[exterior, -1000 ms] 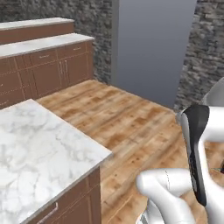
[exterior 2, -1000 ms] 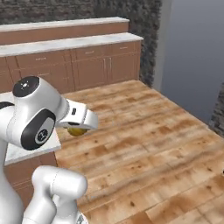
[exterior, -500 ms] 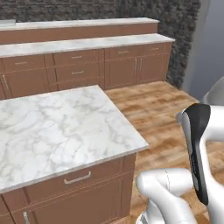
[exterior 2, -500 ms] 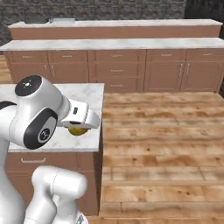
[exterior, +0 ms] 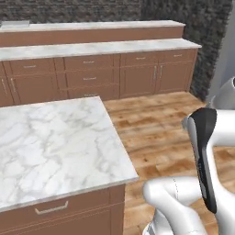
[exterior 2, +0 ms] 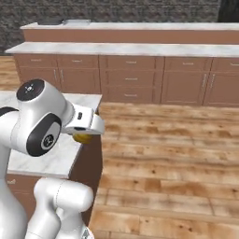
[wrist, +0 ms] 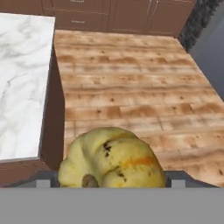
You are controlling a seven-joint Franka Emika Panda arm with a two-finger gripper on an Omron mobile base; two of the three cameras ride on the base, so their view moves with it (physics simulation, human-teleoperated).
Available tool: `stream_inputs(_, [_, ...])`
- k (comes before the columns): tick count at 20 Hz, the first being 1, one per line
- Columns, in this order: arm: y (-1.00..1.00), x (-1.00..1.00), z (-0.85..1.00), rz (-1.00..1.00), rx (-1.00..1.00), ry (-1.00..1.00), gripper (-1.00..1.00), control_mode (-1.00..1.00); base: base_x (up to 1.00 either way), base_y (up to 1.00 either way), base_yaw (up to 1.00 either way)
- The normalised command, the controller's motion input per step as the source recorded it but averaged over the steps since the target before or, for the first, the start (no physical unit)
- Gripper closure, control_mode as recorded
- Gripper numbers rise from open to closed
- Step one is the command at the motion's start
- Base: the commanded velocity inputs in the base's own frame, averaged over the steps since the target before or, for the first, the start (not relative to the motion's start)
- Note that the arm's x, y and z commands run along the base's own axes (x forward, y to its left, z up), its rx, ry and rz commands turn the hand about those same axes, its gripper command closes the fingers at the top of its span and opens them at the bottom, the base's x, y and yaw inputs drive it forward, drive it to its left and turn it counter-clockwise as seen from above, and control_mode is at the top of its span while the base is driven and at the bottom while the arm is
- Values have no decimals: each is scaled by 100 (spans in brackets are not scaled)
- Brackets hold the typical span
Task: Place the cold items (broccoli and squash) from the fridge in one tupperware on the dining counter. Place the warm items (hot dog and kebab skewer) in the stove area in another tupperware.
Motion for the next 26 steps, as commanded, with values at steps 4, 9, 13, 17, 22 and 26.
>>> stream_inputs(4, [0,0,0,0,0,0,100,100,71,-98,14])
stream_inputs(9, [0,0,0,0,0,0,100,100,79,-88,22])
stream_inputs(13, [0,0,0,0,0,0,100,100,95,-83,34])
stream_inputs(17, [0,0,0,0,0,0,100,100,96,-77,47])
stream_inputs(22, [0,0,0,0,0,0,100,100,90,-74,53])
stream_inputs(26, [0,0,0,0,0,0,100,100,97,-69,54])
